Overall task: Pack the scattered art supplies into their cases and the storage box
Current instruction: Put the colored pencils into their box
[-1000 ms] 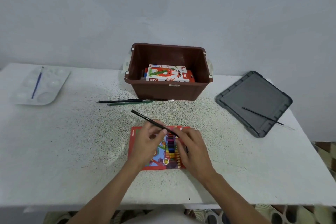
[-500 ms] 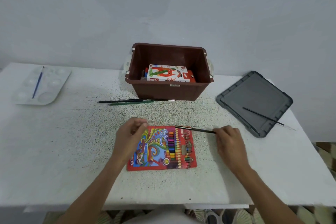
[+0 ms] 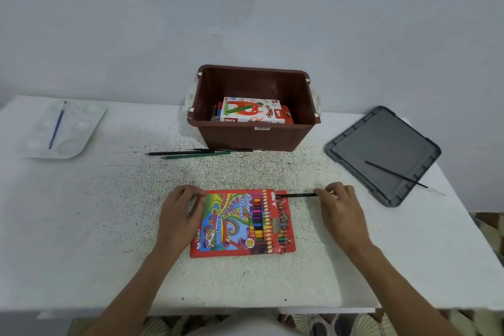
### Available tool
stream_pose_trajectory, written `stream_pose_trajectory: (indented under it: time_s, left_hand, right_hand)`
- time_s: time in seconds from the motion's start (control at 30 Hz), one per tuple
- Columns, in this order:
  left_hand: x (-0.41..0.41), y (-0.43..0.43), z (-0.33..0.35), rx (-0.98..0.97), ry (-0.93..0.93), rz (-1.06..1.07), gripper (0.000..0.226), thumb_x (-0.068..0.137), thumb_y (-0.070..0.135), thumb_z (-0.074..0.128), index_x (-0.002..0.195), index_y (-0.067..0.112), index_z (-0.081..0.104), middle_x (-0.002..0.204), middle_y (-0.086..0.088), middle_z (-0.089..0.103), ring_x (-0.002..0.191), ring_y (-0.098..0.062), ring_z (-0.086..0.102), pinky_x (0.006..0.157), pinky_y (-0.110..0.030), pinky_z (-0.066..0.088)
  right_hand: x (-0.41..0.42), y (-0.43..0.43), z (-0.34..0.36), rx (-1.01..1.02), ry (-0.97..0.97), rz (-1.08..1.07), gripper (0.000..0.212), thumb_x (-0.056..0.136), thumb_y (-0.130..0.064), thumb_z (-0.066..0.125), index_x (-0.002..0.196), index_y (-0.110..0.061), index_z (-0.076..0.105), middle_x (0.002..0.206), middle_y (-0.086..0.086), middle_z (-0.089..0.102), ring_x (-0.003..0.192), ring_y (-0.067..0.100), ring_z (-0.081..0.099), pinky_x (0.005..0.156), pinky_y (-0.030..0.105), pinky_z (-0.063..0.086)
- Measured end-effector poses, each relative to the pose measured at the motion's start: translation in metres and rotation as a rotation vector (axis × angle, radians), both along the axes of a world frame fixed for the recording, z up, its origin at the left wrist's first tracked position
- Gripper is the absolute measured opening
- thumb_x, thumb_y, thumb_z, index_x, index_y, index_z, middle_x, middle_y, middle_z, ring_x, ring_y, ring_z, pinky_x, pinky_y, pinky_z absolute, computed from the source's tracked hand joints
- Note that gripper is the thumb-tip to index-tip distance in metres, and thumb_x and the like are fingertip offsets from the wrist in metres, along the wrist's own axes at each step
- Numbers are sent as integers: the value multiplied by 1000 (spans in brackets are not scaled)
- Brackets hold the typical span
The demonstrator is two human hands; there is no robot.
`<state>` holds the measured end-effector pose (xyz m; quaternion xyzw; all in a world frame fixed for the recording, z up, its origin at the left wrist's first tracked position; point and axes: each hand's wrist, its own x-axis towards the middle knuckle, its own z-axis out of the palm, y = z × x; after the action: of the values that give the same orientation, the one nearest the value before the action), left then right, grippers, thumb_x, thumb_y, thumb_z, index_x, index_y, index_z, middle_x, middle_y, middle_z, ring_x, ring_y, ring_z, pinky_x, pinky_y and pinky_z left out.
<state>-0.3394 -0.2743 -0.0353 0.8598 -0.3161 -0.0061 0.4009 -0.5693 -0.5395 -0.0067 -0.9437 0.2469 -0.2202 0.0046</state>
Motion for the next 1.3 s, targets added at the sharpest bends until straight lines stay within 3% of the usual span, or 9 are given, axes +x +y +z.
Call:
stream_pose_trajectory:
  time_s: [0.3, 0.43, 0.6, 0.73, 0.87, 0.93, 1.0, 1.17, 1.3]
  left_hand:
    - [-2, 0, 0, 20, -3, 1, 7, 91, 17, 66, 98, 18, 65, 101, 10, 55, 92, -8, 56, 74, -22, 42]
    - [-1, 0, 0, 22, 26, 14, 7, 91, 19, 65, 98, 19, 65, 101, 12, 54, 91, -7, 56, 75, -26, 46]
    - [1, -8, 7, -35, 130, 89, 7, 94, 16, 62, 101, 16, 64, 104, 5, 57, 86, -4, 60, 65, -17, 45]
    - [30, -11, 8, 105, -101, 65, 19, 92, 14, 62, 110, 11, 63, 116, -6, 57, 98, -20, 58, 74, -31, 50]
    - [62, -16, 9, 395, -260, 12, 44, 94, 18, 59, 136, 9, 53, 140, -16, 51, 121, -38, 47, 93, -54, 47]
    - [68, -17, 9, 480, -289, -34, 49, 97, 21, 53, 144, 11, 45, 147, -14, 45, 125, -39, 44, 95, -56, 45]
    - [70, -18, 9, 507, -316, -50, 51, 97, 21, 52, 146, 12, 42, 145, -15, 47, 123, -39, 46, 93, -55, 45]
    - [69, -16, 11, 444, -488, -31, 32, 88, 15, 67, 118, 5, 64, 99, -15, 57, 87, -31, 53, 71, -45, 49]
    - [66, -16, 17, 439, -526, -49, 12, 86, 15, 70, 95, 9, 66, 94, -10, 61, 84, -30, 57, 70, -44, 48]
  right_hand:
    - [44, 45, -12, 255, 62, 186, 49, 71, -27, 86, 114, -14, 67, 100, 7, 55, 88, 19, 52, 67, 24, 38]
    - [45, 60, -7, 509, -84, 131, 31, 88, -29, 60, 115, -13, 59, 114, 3, 51, 96, 11, 51, 74, 24, 47]
    - [32, 62, -10, 575, -175, 150, 30, 96, -13, 43, 124, -17, 54, 120, -2, 52, 101, 3, 52, 77, 18, 44]
    - [24, 62, -14, 604, -133, 183, 41, 97, -32, 32, 135, -25, 47, 128, -5, 56, 112, 4, 53, 90, 19, 44]
    - [19, 61, -17, 597, -77, 187, 51, 98, -18, 41, 145, -36, 34, 138, -5, 53, 121, 3, 49, 97, 12, 36]
    - [20, 62, -15, 631, -79, 188, 56, 99, -17, 41, 149, -38, 27, 138, -13, 52, 122, 2, 48, 98, 9, 33]
    - [20, 63, -15, 647, -93, 179, 58, 99, -18, 41, 151, -37, 23, 138, -20, 49, 122, 5, 50, 98, 19, 39]
    - [19, 63, -16, 641, -96, 167, 59, 99, -23, 42, 152, -37, 22, 139, -15, 50, 120, 5, 50, 97, 33, 47]
    - [19, 63, -17, 696, -83, 151, 57, 98, -30, 42, 150, -42, 20, 139, -11, 52, 123, 8, 52, 97, 41, 50]
